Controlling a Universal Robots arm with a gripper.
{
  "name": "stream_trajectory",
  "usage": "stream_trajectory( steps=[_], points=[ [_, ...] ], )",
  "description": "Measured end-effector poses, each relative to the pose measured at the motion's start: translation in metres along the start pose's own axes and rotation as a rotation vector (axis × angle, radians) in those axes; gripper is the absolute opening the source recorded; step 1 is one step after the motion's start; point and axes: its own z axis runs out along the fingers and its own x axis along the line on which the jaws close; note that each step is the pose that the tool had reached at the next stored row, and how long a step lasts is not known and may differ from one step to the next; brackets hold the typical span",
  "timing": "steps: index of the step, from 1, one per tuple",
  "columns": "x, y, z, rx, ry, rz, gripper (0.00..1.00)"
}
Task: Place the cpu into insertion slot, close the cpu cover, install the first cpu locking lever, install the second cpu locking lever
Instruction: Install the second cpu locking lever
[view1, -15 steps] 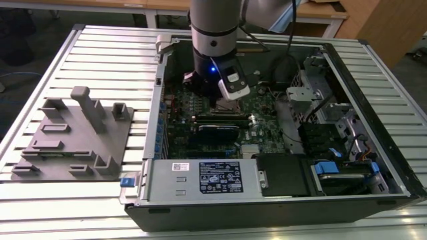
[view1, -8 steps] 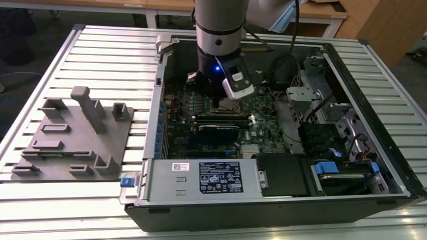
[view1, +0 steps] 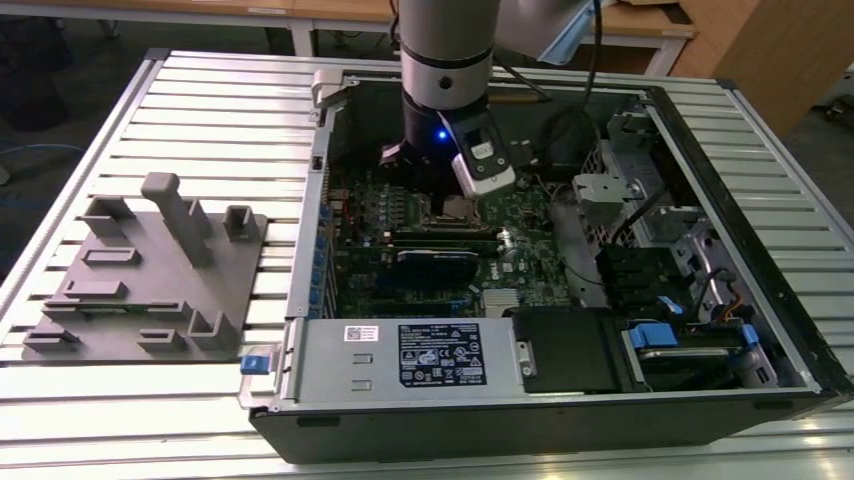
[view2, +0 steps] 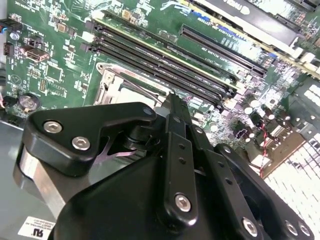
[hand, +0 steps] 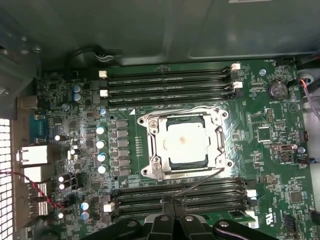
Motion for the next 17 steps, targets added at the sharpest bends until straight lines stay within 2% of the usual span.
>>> stream_trajectory(
  steps=[7, 17],
  points=[
    [0.0008, 0.0049, 0.0089, 0.0106, -0.0007, -0.001, 0.1],
    [0.0053, 0.0036, 0.0217, 0.0117, 0.0021, -0.001, 0.1]
  ],
)
